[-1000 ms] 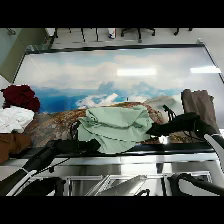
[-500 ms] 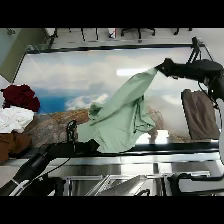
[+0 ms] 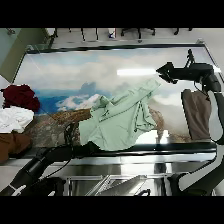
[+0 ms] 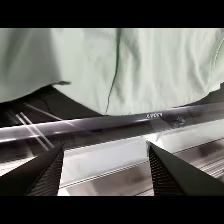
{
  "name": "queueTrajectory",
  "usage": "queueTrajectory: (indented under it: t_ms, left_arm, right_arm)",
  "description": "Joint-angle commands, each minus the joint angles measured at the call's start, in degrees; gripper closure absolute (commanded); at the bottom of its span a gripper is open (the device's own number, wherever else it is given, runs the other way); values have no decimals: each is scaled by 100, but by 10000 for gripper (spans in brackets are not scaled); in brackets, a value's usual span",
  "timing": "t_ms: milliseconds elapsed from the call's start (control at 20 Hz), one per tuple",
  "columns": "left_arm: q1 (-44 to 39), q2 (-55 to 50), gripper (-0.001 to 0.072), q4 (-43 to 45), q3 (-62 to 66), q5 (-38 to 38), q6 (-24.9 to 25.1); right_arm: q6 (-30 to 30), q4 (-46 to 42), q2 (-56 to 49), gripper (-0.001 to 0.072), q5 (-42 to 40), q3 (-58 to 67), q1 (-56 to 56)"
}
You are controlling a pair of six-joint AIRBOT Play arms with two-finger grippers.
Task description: Fold the shirts.
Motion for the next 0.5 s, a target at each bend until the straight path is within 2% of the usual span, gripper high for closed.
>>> queueTrajectory:
  t_ms: [0, 150, 400, 450]
  left_arm:
    - [-688, -632, 129, -9, 232, -433, -291]
    - [-1429, -1475, 129, 9, 457, -1397, -553]
    - [-1281, -2463, 130, 57, 981, -1460, -431]
    - [-1209, -2570, 167, 57, 1110, -1458, -365]
  right_arm:
    - [-402, -79, 310, 269, -1532, 50, -501]
    - [-398, -94, 483, 269, -2144, 50, -717]
    - [-328, -271, 492, 269, -2616, 35, -721]
    - [-315, -271, 492, 269, -2614, 35, -721]
